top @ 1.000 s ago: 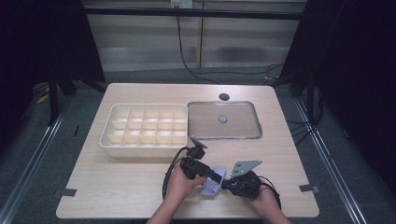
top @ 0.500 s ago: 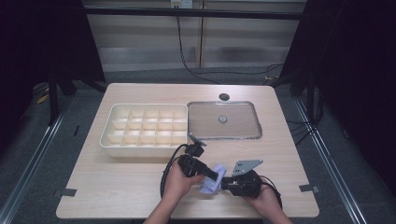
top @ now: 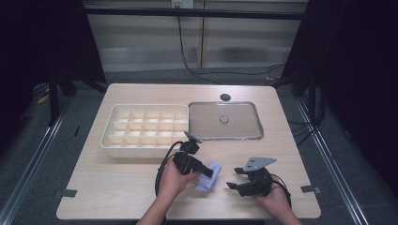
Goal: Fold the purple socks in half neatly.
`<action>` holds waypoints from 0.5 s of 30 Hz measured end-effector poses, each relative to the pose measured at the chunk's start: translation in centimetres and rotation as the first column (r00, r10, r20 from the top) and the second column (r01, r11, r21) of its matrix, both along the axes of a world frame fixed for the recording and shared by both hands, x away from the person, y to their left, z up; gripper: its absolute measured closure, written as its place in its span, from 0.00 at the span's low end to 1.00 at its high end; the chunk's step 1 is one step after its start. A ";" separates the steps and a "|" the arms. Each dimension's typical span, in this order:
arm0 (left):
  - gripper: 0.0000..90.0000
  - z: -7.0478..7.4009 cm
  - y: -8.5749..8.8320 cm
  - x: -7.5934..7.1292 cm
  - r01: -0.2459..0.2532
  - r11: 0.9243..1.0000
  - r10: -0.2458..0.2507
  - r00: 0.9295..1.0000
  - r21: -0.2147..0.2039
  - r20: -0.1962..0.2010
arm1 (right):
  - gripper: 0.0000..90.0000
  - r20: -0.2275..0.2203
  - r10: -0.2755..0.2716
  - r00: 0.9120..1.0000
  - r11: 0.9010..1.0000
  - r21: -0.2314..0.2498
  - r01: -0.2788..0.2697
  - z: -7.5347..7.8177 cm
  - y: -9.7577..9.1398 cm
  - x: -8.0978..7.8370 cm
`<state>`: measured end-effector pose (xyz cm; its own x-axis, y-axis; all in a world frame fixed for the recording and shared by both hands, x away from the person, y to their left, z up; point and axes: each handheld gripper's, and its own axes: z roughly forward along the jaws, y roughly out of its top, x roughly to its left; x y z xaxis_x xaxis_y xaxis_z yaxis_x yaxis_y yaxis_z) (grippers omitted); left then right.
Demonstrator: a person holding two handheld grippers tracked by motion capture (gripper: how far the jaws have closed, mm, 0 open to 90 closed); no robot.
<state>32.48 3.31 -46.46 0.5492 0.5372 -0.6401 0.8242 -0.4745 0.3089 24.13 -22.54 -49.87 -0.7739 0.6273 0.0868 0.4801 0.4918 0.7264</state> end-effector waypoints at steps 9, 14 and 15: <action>0.83 0.6 1.1 0.2 -0.019 0.999 0.017 0.999 0.047 0.030 | 0.28 0.002 -0.044 0.999 0.999 -0.012 0.044 -0.2 -1.1 0.8; 0.83 0.9 1.6 0.3 -0.018 0.997 0.014 0.999 0.081 0.047 | 0.25 0.009 -0.054 0.999 0.998 -0.043 0.054 -0.4 -1.1 1.1; 0.83 0.9 1.7 0.3 -0.018 0.997 0.014 0.999 0.082 0.052 | 0.25 0.009 -0.056 0.998 0.997 -0.045 0.056 -0.5 -1.1 1.2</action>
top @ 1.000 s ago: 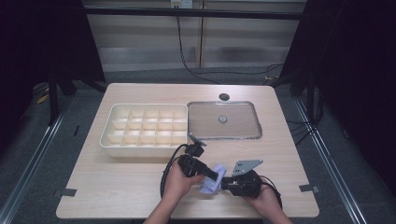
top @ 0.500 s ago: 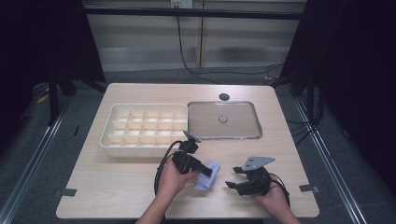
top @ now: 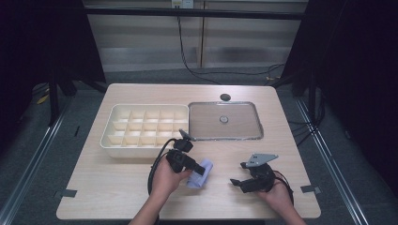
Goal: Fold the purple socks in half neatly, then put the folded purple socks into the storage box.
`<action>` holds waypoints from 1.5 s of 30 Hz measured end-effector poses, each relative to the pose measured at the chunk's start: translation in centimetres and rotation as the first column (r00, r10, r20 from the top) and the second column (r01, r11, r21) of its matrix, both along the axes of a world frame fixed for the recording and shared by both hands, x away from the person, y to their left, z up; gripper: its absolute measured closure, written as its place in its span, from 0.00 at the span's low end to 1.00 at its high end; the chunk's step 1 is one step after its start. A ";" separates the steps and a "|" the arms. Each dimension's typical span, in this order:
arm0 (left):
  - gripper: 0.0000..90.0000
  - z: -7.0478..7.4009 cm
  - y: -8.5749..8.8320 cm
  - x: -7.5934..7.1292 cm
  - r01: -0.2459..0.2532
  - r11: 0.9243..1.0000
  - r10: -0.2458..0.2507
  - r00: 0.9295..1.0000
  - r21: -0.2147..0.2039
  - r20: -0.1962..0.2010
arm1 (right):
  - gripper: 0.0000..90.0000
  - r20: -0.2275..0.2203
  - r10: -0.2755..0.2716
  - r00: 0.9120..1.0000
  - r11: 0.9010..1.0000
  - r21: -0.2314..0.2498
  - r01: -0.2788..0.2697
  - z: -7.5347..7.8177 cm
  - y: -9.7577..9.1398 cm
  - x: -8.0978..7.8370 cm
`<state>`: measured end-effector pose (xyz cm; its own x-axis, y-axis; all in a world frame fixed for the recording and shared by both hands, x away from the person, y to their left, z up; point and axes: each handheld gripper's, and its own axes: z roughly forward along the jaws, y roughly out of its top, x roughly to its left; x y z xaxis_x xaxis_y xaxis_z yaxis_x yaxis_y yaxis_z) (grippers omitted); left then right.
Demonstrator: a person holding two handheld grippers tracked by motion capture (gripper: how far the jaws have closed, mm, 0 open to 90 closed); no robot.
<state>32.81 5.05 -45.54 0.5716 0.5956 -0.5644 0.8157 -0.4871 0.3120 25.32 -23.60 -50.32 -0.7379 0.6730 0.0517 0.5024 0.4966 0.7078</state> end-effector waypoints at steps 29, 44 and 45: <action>0.82 2.9 1.3 1.1 -0.021 0.997 0.016 0.998 0.073 0.058 | 0.18 0.032 -0.007 0.999 1.000 0.005 0.007 -0.7 -0.7 -0.2; 0.82 4.7 2.0 2.0 -0.031 0.997 0.024 0.996 0.075 0.081 | 0.18 0.032 -0.009 0.999 1.000 0.005 0.009 -0.7 -0.7 -0.3; 0.82 4.9 2.0 2.1 -0.023 0.997 0.017 0.997 0.079 0.081 | 0.18 0.032 -0.009 0.999 1.000 0.005 0.009 -0.7 -0.7 -0.3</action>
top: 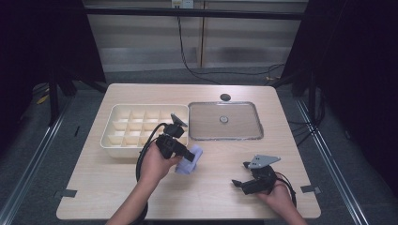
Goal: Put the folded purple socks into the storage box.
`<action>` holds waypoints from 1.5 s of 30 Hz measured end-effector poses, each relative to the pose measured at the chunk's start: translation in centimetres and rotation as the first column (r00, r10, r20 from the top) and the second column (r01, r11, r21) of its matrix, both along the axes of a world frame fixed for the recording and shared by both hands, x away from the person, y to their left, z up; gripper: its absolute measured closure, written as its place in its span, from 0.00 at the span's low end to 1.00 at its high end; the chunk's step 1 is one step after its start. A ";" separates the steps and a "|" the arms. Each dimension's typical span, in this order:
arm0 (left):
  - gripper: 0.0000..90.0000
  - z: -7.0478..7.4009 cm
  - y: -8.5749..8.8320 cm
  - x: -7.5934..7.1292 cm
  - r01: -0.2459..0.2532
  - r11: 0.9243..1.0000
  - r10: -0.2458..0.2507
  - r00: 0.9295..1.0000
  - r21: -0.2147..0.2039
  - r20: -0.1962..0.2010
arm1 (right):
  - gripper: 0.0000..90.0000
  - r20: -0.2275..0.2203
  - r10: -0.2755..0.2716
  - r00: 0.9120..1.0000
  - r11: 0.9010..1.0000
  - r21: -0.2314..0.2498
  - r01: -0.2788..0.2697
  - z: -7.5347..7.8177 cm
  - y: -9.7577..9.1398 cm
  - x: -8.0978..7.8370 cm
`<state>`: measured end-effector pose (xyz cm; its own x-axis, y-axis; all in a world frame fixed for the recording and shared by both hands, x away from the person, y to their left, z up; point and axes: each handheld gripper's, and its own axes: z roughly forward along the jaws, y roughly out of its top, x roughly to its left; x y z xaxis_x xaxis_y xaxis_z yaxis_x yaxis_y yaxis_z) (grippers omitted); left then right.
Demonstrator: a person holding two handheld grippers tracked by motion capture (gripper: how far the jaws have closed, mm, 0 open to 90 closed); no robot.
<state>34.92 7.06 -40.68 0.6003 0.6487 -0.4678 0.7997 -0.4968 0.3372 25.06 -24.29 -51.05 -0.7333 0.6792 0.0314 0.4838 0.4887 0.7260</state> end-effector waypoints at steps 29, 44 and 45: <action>0.81 2.8 -0.5 1.9 0.009 1.000 -0.010 1.000 0.026 0.023 | 0.18 0.001 0.001 1.000 1.000 -0.001 -0.001 0.0 0.0 0.0; 0.81 4.0 -0.1 3.2 -0.018 0.999 0.016 0.999 0.046 0.043 | 0.18 0.001 0.000 1.000 1.000 0.000 0.000 0.0 0.0 0.0; 0.81 4.0 -0.1 3.3 -0.014 0.999 0.013 0.999 0.045 0.040 | 0.18 0.001 0.001 1.000 1.000 -0.001 -0.001 0.0 0.0 0.0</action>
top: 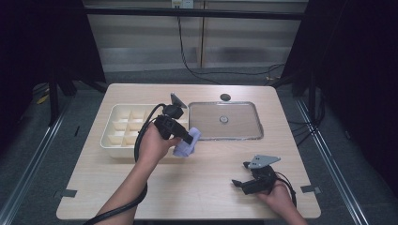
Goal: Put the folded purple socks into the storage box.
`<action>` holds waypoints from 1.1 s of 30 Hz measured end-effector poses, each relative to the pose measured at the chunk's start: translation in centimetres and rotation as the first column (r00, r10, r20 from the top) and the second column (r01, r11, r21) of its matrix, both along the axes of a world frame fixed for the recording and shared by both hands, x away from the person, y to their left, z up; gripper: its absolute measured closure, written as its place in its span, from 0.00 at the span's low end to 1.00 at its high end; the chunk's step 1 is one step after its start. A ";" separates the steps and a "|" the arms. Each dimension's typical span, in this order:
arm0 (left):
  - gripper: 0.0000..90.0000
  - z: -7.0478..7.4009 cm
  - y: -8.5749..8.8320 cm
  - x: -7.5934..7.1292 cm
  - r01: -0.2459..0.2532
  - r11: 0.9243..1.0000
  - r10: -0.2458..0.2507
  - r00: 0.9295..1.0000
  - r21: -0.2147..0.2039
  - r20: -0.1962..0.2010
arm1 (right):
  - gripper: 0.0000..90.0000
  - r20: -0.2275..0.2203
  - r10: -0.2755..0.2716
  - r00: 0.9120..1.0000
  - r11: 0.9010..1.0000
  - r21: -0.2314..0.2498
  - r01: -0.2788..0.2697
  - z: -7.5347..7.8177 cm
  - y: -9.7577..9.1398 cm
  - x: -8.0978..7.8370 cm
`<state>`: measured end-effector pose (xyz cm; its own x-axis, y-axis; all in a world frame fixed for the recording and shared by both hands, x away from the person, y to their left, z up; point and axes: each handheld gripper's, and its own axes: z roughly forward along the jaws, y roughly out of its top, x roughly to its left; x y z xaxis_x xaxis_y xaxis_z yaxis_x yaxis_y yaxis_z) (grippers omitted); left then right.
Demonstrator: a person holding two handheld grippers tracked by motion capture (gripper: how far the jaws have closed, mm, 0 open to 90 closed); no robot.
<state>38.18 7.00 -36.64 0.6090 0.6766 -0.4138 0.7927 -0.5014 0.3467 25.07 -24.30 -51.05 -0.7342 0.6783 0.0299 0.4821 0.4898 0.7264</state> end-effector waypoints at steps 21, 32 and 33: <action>0.81 0.1 1.4 1.6 -0.057 0.998 0.057 0.998 0.017 0.015 | 0.18 0.000 0.000 1.000 1.000 0.000 0.000 0.0 0.0 0.0; 0.81 -0.4 2.2 2.6 -0.091 0.996 0.091 0.996 0.020 0.013 | 0.18 0.000 0.000 1.000 1.000 0.000 0.000 0.0 0.0 0.0; 0.81 -0.4 2.3 2.7 -0.095 0.995 0.095 0.995 0.019 0.017 | 0.18 0.001 0.000 1.000 1.000 0.000 0.000 0.0 0.0 0.0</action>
